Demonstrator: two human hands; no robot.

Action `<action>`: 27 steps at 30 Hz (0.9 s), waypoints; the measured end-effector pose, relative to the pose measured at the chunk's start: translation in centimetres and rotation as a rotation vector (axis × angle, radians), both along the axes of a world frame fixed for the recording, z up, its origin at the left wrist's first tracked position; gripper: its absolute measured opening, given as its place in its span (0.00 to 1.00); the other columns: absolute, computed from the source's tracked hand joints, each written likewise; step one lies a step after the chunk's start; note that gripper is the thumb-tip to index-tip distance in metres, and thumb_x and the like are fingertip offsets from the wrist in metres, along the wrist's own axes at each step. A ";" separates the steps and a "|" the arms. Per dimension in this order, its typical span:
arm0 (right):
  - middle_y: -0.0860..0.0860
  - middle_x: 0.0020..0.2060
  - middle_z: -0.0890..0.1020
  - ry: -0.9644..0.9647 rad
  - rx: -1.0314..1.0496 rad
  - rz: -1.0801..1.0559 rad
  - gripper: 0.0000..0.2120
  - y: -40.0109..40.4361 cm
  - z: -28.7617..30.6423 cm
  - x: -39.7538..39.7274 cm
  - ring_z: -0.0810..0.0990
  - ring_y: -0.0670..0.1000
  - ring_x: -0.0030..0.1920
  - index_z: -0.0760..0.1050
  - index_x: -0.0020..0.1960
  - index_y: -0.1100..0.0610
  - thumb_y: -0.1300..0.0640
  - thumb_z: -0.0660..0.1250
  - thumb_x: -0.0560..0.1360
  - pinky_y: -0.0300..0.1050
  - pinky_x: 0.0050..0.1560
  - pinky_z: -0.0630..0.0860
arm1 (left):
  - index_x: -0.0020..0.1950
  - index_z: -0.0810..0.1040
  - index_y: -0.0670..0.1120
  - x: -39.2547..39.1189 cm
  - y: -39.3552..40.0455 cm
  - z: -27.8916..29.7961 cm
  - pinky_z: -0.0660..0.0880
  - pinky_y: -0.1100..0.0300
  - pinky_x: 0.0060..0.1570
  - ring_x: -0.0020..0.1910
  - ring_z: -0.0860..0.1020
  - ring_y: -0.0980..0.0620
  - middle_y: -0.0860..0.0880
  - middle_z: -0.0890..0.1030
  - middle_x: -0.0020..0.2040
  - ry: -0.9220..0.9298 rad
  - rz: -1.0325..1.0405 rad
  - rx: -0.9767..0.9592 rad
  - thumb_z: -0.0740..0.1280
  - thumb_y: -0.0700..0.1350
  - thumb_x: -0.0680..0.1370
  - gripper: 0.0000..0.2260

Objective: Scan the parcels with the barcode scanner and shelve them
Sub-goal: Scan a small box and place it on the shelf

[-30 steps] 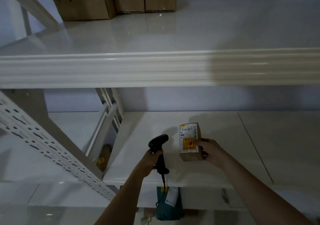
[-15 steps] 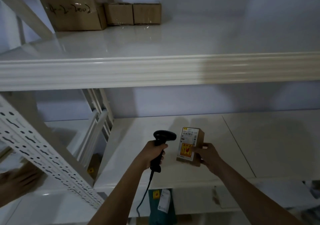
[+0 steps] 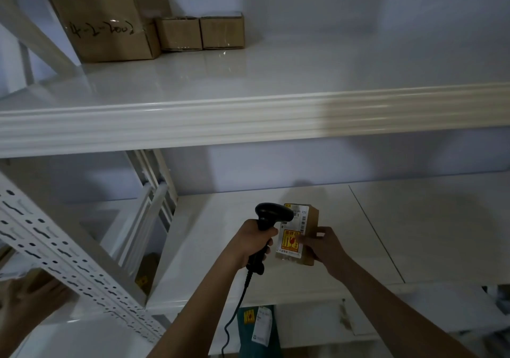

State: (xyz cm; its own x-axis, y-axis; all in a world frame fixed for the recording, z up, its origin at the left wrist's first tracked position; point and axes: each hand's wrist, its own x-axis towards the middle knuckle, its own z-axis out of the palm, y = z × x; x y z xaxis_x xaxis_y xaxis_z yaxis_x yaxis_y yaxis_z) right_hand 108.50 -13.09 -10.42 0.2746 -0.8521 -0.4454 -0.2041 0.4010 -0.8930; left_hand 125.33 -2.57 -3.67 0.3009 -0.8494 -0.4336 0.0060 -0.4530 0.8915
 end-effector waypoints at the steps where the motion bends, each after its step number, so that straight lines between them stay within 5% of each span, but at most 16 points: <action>1: 0.58 0.56 0.78 -0.003 0.005 0.003 0.31 -0.1 -0.1 0.0 0.81 0.59 0.54 0.65 0.63 0.58 0.63 0.79 0.68 0.55 0.53 0.80 | 0.50 0.78 0.41 0.0 0.0 0.0 0.74 0.57 0.33 0.30 0.74 0.50 0.45 0.77 0.35 0.000 0.002 0.000 0.65 0.41 0.78 0.05; 16: 0.59 0.58 0.80 -0.008 0.047 0.057 0.32 -1.1 -0.6 -1.0 0.83 0.57 0.52 0.65 0.66 0.59 0.61 0.78 0.69 0.54 0.52 0.81 | 0.50 0.77 0.43 -0.2 -0.8 -0.1 0.73 0.58 0.31 0.29 0.73 0.50 0.45 0.75 0.35 0.043 0.016 -0.037 0.66 0.40 0.77 0.03; 22: 0.58 0.57 0.81 0.032 0.075 0.053 0.31 -1.7 -0.7 -1.5 0.83 0.57 0.53 0.68 0.67 0.59 0.59 0.78 0.69 0.56 0.55 0.81 | 0.60 0.70 0.34 3.1 -0.4 -5.0 0.76 0.51 0.38 0.33 0.76 0.45 0.39 0.76 0.41 0.062 0.200 0.022 0.66 0.32 0.76 0.14; 27: 0.57 0.56 0.81 0.028 0.105 0.066 0.28 -1.8 -0.6 -2.0 0.83 0.55 0.51 0.69 0.67 0.59 0.59 0.77 0.71 0.50 0.47 0.80 | 0.58 0.78 0.36 6.0 1.0 -10.8 0.77 0.53 0.50 0.49 0.80 0.42 0.38 0.81 0.53 -0.248 0.373 0.231 0.75 0.46 0.72 0.20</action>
State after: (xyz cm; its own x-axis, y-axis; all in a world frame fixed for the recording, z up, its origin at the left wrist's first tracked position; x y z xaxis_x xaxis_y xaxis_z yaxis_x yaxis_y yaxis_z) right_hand 106.47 -14.89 -11.04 0.3146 -0.7811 -0.5393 -0.2574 0.4767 -0.8406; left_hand 131.29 -1.53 -14.46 0.6837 -0.5545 -0.4743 0.0057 -0.6460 0.7633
